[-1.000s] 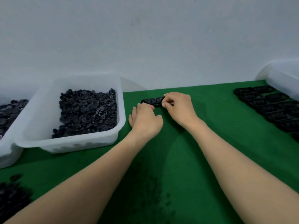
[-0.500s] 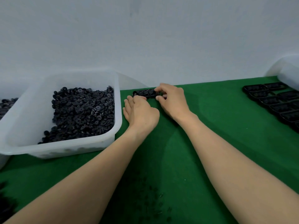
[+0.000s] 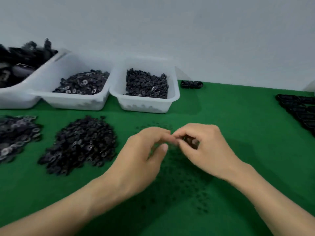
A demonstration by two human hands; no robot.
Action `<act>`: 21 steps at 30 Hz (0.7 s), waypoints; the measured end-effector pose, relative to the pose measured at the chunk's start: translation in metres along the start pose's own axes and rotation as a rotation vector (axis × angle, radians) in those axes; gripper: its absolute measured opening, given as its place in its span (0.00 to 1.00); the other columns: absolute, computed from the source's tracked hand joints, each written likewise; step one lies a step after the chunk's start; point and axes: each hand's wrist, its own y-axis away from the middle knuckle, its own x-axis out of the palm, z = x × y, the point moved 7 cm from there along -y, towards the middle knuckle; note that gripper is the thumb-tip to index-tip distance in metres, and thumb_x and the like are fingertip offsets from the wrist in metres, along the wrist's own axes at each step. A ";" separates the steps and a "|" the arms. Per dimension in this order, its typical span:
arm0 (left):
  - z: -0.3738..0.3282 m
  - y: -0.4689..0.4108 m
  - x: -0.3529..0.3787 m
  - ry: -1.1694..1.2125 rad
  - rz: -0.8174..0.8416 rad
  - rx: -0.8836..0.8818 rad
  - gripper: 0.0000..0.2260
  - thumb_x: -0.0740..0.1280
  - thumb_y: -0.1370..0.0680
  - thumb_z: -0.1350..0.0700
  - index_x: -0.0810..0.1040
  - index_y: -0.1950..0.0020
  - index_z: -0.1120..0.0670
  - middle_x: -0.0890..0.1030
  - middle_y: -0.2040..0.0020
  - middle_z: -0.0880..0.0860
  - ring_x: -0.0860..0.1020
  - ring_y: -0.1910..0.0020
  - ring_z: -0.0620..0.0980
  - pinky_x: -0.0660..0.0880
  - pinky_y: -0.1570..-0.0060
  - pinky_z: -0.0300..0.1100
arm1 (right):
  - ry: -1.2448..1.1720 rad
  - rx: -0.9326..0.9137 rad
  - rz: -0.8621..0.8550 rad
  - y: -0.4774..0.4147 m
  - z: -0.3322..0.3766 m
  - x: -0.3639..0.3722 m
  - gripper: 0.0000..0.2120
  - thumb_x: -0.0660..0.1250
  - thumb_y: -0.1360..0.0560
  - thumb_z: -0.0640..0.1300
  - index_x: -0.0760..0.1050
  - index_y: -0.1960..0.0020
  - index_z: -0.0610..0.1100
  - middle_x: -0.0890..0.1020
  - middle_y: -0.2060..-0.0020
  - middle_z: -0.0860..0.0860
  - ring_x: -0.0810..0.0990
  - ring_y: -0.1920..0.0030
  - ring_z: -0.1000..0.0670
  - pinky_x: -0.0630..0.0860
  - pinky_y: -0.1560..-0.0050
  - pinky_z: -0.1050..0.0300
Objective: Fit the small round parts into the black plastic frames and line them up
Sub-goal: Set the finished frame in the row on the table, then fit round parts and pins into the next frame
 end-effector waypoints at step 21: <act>0.117 0.255 -0.252 -0.265 -0.617 -0.413 0.06 0.70 0.29 0.62 0.81 0.54 0.54 0.79 0.60 0.44 0.75 0.58 0.41 0.71 0.62 0.29 | -0.045 -0.287 0.447 -0.097 0.283 0.283 0.16 0.68 0.28 0.43 0.74 0.41 0.42 0.75 0.47 0.47 0.69 0.57 0.54 0.70 0.47 0.58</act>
